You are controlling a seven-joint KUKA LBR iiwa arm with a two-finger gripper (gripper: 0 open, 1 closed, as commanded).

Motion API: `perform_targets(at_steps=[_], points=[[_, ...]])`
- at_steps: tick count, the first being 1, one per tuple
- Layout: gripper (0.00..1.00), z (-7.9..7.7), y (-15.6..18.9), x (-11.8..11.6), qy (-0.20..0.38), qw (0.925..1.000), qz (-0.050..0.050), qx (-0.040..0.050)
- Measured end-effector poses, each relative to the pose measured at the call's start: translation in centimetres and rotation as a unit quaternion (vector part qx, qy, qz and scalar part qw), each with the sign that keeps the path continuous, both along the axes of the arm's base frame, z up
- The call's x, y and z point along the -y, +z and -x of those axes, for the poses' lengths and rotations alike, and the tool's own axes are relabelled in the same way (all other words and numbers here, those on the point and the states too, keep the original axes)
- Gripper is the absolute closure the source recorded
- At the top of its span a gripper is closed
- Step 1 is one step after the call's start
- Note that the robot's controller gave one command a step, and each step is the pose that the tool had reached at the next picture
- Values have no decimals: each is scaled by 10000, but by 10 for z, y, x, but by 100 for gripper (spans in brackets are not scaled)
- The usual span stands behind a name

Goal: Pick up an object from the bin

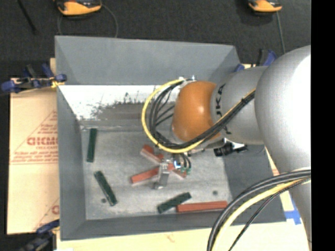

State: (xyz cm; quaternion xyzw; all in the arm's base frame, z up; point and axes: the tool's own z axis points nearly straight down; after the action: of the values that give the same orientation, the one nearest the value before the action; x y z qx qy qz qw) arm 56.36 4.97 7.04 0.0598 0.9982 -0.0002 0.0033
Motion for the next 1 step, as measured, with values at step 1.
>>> perform_targets(at_steps=[1], points=[[100, -1, 3, -1, -8, 10000, -8, 32]])
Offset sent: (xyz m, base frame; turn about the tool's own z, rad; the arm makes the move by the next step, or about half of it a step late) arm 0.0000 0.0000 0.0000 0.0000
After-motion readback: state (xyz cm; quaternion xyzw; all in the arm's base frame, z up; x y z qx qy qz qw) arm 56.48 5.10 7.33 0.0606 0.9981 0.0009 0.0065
